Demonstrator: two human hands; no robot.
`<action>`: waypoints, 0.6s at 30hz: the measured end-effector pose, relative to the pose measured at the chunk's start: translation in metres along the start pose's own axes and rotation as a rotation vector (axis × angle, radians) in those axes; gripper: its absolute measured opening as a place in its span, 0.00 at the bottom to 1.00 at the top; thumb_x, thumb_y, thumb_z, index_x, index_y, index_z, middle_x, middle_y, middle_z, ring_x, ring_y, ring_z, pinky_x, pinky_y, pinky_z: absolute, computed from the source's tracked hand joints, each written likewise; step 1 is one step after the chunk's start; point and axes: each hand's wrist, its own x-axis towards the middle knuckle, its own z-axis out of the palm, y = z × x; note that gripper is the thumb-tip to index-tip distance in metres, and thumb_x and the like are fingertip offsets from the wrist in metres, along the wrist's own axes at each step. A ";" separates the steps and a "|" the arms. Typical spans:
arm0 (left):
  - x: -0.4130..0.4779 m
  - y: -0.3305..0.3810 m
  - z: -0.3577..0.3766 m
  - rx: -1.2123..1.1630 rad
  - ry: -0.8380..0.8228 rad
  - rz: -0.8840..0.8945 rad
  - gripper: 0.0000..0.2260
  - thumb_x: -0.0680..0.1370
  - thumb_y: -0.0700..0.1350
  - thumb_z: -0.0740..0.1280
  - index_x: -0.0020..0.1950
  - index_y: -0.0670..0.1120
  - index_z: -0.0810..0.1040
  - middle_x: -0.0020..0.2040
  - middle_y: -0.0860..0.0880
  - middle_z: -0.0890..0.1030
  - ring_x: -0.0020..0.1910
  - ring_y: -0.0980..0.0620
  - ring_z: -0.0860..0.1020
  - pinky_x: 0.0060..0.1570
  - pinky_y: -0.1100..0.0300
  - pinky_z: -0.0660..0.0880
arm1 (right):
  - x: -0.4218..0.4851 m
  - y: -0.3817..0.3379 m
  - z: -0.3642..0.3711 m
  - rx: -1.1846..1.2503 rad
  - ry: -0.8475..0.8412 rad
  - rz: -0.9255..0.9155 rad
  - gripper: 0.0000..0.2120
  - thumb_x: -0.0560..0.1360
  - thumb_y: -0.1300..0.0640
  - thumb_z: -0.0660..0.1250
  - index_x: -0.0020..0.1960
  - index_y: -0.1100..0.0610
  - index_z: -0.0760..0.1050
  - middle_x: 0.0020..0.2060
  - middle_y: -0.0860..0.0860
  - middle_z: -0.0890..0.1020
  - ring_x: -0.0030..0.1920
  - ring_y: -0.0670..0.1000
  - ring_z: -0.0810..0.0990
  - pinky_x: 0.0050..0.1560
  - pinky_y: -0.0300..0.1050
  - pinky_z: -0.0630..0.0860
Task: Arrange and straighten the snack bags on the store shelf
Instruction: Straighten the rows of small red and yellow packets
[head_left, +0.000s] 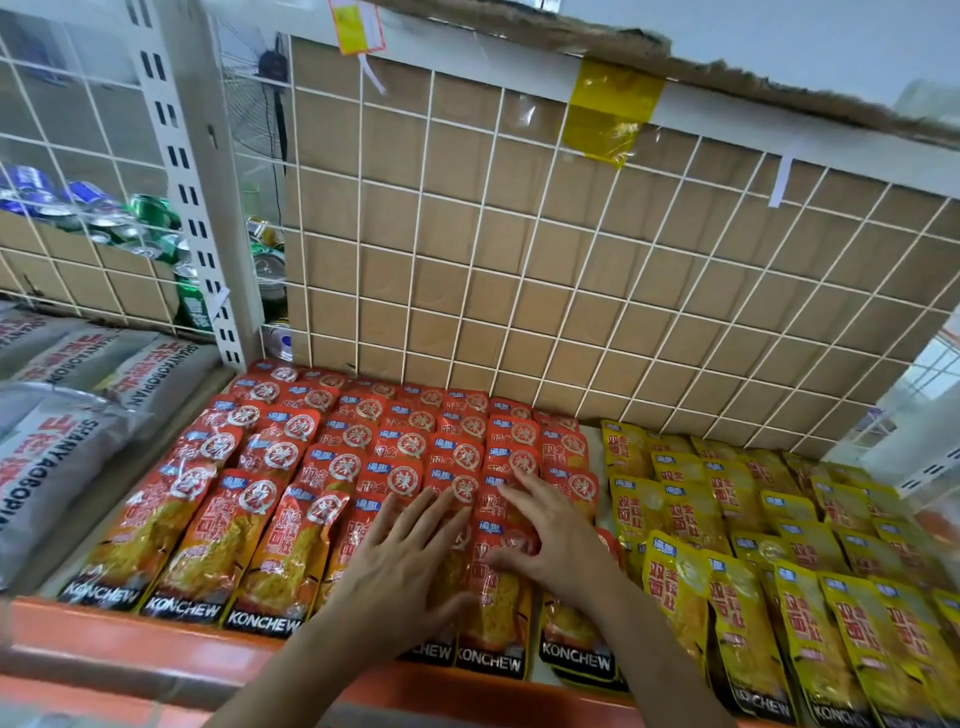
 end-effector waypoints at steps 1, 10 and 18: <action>0.000 0.000 0.000 -0.001 0.002 0.003 0.34 0.74 0.71 0.49 0.70 0.50 0.69 0.69 0.49 0.71 0.68 0.49 0.69 0.64 0.49 0.55 | 0.000 0.001 -0.001 0.011 -0.010 0.001 0.48 0.60 0.24 0.52 0.75 0.45 0.51 0.76 0.44 0.49 0.75 0.47 0.48 0.72 0.47 0.47; 0.001 0.004 0.000 -0.005 0.053 0.075 0.32 0.76 0.69 0.46 0.71 0.52 0.67 0.70 0.49 0.70 0.70 0.48 0.67 0.64 0.47 0.56 | 0.001 0.005 -0.009 0.066 -0.001 -0.026 0.45 0.61 0.26 0.55 0.73 0.44 0.56 0.75 0.44 0.54 0.74 0.47 0.51 0.73 0.48 0.50; 0.006 0.007 -0.001 0.025 0.002 0.199 0.35 0.73 0.73 0.47 0.73 0.54 0.64 0.70 0.53 0.69 0.68 0.51 0.68 0.63 0.49 0.58 | 0.010 0.008 -0.018 0.059 0.103 -0.028 0.27 0.75 0.44 0.63 0.72 0.49 0.62 0.70 0.44 0.65 0.70 0.45 0.61 0.69 0.40 0.56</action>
